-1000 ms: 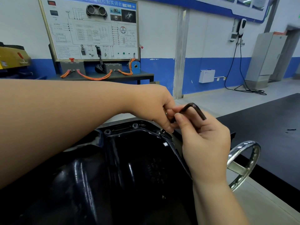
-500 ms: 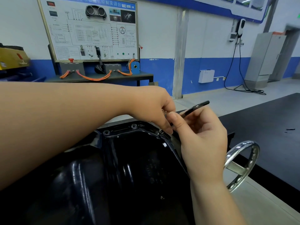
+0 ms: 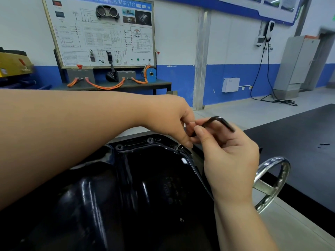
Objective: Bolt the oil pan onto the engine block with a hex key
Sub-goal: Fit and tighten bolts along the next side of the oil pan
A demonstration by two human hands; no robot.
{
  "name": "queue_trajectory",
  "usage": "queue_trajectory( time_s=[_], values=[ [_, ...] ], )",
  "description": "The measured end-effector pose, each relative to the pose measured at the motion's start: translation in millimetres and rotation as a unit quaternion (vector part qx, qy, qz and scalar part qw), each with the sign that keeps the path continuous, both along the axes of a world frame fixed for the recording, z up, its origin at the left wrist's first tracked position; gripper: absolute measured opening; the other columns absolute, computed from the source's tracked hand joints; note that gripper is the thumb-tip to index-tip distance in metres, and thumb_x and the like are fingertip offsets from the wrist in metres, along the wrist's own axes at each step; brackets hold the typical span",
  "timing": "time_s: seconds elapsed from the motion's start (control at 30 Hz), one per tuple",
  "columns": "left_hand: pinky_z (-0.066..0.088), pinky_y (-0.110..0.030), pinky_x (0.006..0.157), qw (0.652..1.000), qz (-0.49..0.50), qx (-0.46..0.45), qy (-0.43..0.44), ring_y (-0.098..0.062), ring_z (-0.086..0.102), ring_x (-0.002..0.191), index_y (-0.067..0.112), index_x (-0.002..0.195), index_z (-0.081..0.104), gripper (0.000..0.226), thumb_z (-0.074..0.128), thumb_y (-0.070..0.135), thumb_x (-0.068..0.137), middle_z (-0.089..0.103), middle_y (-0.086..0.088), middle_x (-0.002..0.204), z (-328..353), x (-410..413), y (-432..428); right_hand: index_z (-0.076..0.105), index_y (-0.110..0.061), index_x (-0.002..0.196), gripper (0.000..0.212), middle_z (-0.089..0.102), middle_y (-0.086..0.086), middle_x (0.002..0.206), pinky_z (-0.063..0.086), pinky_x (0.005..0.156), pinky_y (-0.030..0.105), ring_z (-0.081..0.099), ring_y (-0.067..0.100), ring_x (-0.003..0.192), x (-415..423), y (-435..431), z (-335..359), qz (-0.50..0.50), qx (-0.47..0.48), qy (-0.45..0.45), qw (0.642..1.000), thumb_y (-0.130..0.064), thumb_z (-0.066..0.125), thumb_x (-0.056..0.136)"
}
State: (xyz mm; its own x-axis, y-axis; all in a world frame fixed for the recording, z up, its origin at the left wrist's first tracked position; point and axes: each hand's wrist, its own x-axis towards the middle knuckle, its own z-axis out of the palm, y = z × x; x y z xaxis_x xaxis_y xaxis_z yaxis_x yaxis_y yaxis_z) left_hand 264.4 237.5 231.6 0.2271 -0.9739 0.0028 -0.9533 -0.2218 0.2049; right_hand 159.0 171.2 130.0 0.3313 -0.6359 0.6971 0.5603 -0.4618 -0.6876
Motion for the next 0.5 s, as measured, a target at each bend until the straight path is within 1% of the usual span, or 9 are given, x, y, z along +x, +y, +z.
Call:
queue_trajectory(
  time_s=[0.03,0.07,0.13,0.2,0.3,0.37,0.43,0.47,0.5],
  values=[
    [0.044,-0.029,0.070,1.000,-0.001,0.003,-0.003,-0.004,0.047,0.057,0.030,0.075,0.069,0.009,0.075,0.037,0.073,0.056,0.007,0.062,0.0,-0.4,-0.2,0.069,-0.022,0.077,0.017,0.071,-0.003,0.073,0.053,0.062,0.017,0.069,0.012,0.068,-0.3,0.2,0.5,-0.004,0.005,-0.004,1.000,-0.005,0.070,0.079],
    [0.044,-0.028,0.069,1.000,-0.002,0.002,-0.004,-0.004,0.049,0.058,0.034,0.072,0.068,0.008,0.075,0.038,0.072,0.057,0.009,0.063,0.3,-1.4,-0.4,0.067,-0.023,0.072,0.022,0.070,-0.002,0.070,0.052,0.058,0.015,0.068,0.012,0.064,-0.5,0.2,0.8,-0.008,0.011,-0.006,1.000,-0.003,0.072,0.078],
    [0.037,-0.022,0.058,1.000,-0.006,-0.003,-0.017,-0.004,0.045,0.054,0.042,0.054,0.059,0.022,0.074,0.041,0.070,0.049,0.012,0.054,0.3,-3.0,-1.1,0.061,-0.023,0.066,0.025,0.068,0.000,0.068,0.051,0.056,0.016,0.065,0.011,0.060,-0.4,0.5,1.4,-0.017,0.013,-0.005,1.000,-0.004,0.075,0.076],
    [0.031,-0.021,0.054,1.000,-0.004,-0.006,-0.025,-0.005,0.040,0.052,0.043,0.047,0.054,0.028,0.072,0.042,0.068,0.042,0.012,0.049,-0.5,-2.9,-2.3,0.056,-0.024,0.063,0.027,0.065,-0.001,0.066,0.050,0.056,0.018,0.060,0.007,0.058,-0.5,1.4,2.0,-0.031,0.006,0.005,0.999,-0.010,0.076,0.075],
    [0.034,-0.023,0.056,1.000,-0.002,-0.006,-0.022,-0.006,0.039,0.054,0.039,0.045,0.054,0.031,0.073,0.039,0.070,0.042,0.011,0.052,-1.0,-0.4,-2.5,0.053,-0.026,0.063,0.029,0.062,0.001,0.066,0.049,0.056,0.017,0.057,0.008,0.058,-0.9,1.5,2.2,-0.040,-0.003,0.013,0.999,-0.013,0.077,0.076],
    [0.033,-0.020,0.055,1.000,0.001,-0.004,-0.020,-0.004,0.040,0.053,0.038,0.044,0.055,0.032,0.074,0.038,0.071,0.042,0.012,0.050,-0.5,0.2,-2.2,0.057,-0.024,0.067,0.024,0.063,0.001,0.069,0.051,0.058,0.019,0.059,0.012,0.061,-1.1,1.7,1.7,-0.029,-0.004,0.015,0.999,-0.014,0.076,0.077],
    [0.031,-0.013,0.050,1.000,0.005,-0.007,-0.021,-0.002,0.041,0.051,0.041,0.044,0.056,0.033,0.075,0.036,0.071,0.044,0.015,0.047,-0.1,0.1,-2.3,0.063,-0.026,0.077,0.013,0.067,-0.002,0.075,0.054,0.064,0.023,0.063,0.012,0.068,-1.2,2.5,1.5,0.000,-0.008,0.013,1.000,-0.017,0.072,0.080],
    [0.030,-0.012,0.048,1.000,0.008,-0.015,-0.022,-0.001,0.042,0.050,0.042,0.044,0.055,0.035,0.076,0.034,0.071,0.045,0.015,0.047,0.0,0.2,-2.4,0.066,-0.028,0.084,0.011,0.069,-0.005,0.081,0.055,0.069,0.024,0.066,0.009,0.074,-1.3,3.3,1.8,0.013,-0.019,0.014,1.000,-0.017,0.067,0.082],
    [0.030,-0.012,0.048,0.999,0.009,-0.024,-0.023,-0.002,0.042,0.050,0.041,0.043,0.055,0.036,0.076,0.033,0.071,0.046,0.014,0.047,-0.1,0.9,-2.3,0.067,-0.029,0.092,0.015,0.071,-0.008,0.087,0.055,0.075,0.025,0.067,0.009,0.082,-1.0,4.1,1.8,0.021,-0.032,0.014,0.999,-0.017,0.063,0.084]
  ],
)
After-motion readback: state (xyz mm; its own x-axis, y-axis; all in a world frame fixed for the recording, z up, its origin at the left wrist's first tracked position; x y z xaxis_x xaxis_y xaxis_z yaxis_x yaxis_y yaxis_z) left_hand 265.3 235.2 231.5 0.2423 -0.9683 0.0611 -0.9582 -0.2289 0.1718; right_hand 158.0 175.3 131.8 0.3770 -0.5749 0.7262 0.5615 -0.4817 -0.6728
